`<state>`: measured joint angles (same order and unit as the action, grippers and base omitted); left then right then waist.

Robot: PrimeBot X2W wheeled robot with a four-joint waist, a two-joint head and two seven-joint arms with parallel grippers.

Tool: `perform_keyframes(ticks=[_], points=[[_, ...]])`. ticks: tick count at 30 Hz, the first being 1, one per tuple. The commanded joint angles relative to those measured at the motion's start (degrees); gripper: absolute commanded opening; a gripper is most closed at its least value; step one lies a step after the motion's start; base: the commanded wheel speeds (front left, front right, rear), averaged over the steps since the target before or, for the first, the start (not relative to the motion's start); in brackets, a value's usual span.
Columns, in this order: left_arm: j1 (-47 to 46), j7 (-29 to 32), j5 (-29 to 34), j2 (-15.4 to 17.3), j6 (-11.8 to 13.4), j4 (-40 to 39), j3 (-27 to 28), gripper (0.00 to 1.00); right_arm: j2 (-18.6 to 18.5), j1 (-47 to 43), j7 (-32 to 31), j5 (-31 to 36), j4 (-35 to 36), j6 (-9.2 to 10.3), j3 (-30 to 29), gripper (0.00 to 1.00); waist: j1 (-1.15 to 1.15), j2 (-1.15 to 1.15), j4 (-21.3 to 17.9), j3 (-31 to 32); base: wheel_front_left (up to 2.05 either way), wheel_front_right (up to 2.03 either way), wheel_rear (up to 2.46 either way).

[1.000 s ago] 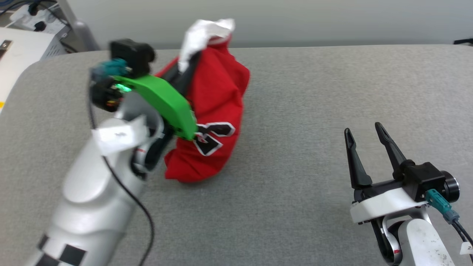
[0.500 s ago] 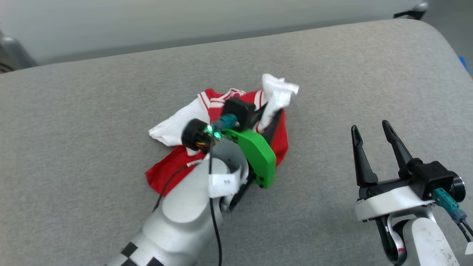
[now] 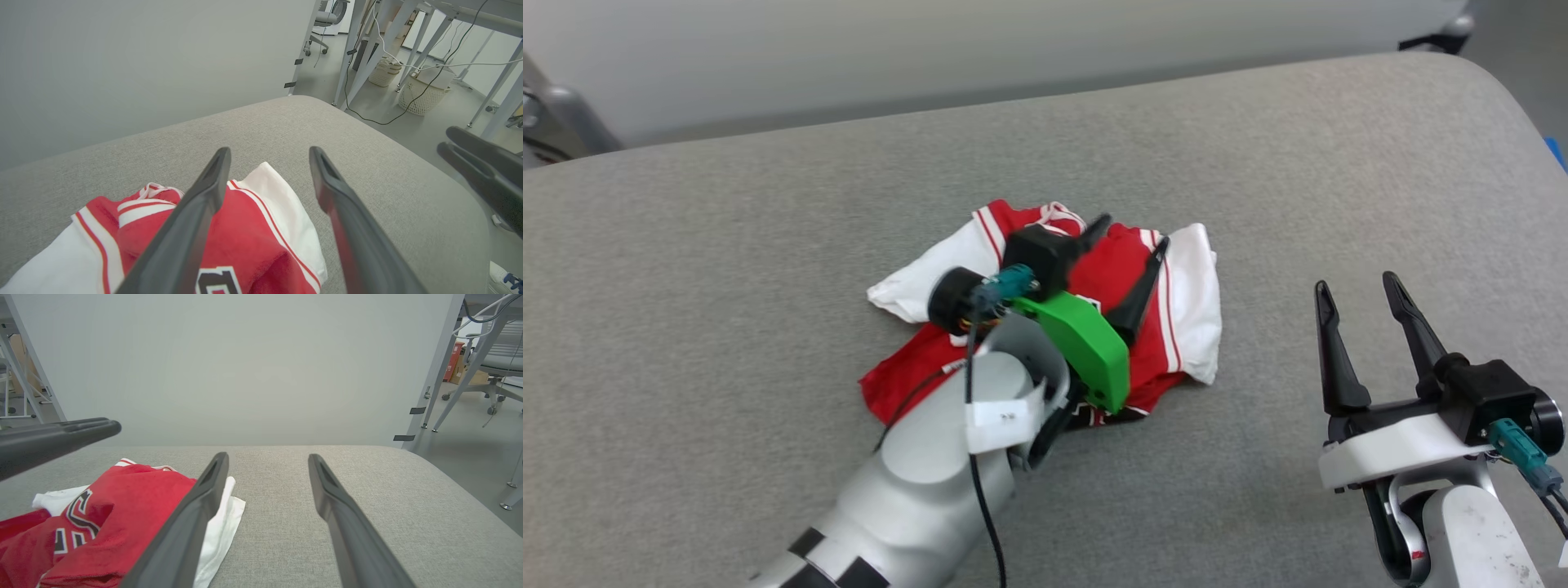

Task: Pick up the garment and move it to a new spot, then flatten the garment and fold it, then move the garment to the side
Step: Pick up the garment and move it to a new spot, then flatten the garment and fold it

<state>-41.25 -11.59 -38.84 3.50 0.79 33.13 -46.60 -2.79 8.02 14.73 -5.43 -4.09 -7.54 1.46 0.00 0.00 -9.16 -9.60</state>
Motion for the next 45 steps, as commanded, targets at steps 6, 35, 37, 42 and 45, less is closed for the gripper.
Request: perform_keyframes(ticks=[6, 35, 37, 42, 45], points=[[1.24, -2.81, -0.67, 7.19, 0.59, -2.80, 5.39, 1.00, -0.09, -2.33, 0.27, 1.59, -0.26, 0.05, -0.96, 1.00, 0.00, 0.00, 6.41, 5.06, 0.00, 0.00, 0.00], [39.03, -3.41, 9.96, 9.43, -1.35, -26.58, 28.76, 1.00, -0.09, -7.28, 0.27, 1.76, -0.11, 0.05, -3.12, 1.00, 0.00, 0.00, 9.01, 8.36, 0.00, 0.00, 0.00], [38.79, -3.41, 10.18, 9.23, -1.80, -26.23, 29.58, 1.00, -0.09, -7.27, 0.27, 1.13, 0.01, 0.05, -3.29, 1.00, 0.00, 0.00, 8.34, 7.94, 0.00, 0.00, 0.00], [36.69, -1.00, 10.23, 9.73, -1.83, -23.74, 29.75, 1.00, -0.09, -6.69, 0.27, -0.24, 0.89, 0.05, -3.00, 1.00, 0.00, 0.00, 6.60, 4.87, 0.00, 0.00, 0.00], [33.18, 3.72, 10.87, 11.64, -2.97, -22.44, 28.44, 1.00, -0.09, -5.75, 0.27, 0.27, 1.33, 0.05, -2.82, 1.00, 0.00, 0.00, 5.52, 2.44, 0.00, 0.00, 0.00]])
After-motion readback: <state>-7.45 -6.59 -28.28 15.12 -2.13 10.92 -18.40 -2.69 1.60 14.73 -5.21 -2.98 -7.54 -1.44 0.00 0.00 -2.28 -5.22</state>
